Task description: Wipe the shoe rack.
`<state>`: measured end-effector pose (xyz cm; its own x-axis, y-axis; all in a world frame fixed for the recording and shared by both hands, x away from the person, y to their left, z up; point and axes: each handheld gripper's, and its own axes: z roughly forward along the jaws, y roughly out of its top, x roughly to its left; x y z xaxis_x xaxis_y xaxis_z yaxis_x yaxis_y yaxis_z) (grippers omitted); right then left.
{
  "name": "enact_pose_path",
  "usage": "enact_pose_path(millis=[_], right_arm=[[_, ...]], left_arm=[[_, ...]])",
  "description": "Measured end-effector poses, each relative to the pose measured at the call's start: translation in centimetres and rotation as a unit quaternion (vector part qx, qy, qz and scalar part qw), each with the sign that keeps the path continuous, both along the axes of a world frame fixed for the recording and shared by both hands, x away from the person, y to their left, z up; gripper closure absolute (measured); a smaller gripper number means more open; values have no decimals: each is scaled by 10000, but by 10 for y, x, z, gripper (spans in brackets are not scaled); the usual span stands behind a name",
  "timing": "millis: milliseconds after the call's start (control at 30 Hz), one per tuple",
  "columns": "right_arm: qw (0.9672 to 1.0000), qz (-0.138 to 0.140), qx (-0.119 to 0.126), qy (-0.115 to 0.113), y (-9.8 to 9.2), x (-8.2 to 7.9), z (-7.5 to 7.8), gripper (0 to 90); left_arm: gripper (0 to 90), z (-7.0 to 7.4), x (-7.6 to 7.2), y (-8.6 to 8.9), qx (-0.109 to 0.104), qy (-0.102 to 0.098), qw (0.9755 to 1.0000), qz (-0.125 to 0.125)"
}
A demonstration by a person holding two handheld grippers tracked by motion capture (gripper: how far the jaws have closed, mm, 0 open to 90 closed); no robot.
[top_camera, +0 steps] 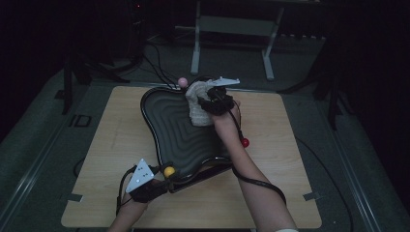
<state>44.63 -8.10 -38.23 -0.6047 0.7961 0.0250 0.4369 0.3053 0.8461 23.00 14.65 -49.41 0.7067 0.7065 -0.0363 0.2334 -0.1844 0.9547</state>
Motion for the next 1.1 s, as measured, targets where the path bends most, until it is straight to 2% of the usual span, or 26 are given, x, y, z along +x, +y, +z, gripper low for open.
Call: enact_pose_path(millis=[333,400,500,767,967,1100], right_arm=[[10000,-37,-47,-21,-13,-26,-17,692],[10000,-8,-80,-44,-15,-29,-18,692],[9997,103,-195,-88,-21,-43,-26,691],[9996,199,-209,46,-36,-68,-40,692],[9998,101,-165,72,-41,-80,-47,694],[9997,137,-178,120,-44,-86,-50,695]], left_arm=[[584,0,-1,0,-8,3,10000,38],[584,0,-1,-1,-7,1,10000,38],[584,0,-1,0,-3,9,10000,39],[584,0,0,0,-7,1,10000,23],[584,0,0,-1,-2,-10,10000,26],[584,0,0,-1,6,-13,10000,25]])
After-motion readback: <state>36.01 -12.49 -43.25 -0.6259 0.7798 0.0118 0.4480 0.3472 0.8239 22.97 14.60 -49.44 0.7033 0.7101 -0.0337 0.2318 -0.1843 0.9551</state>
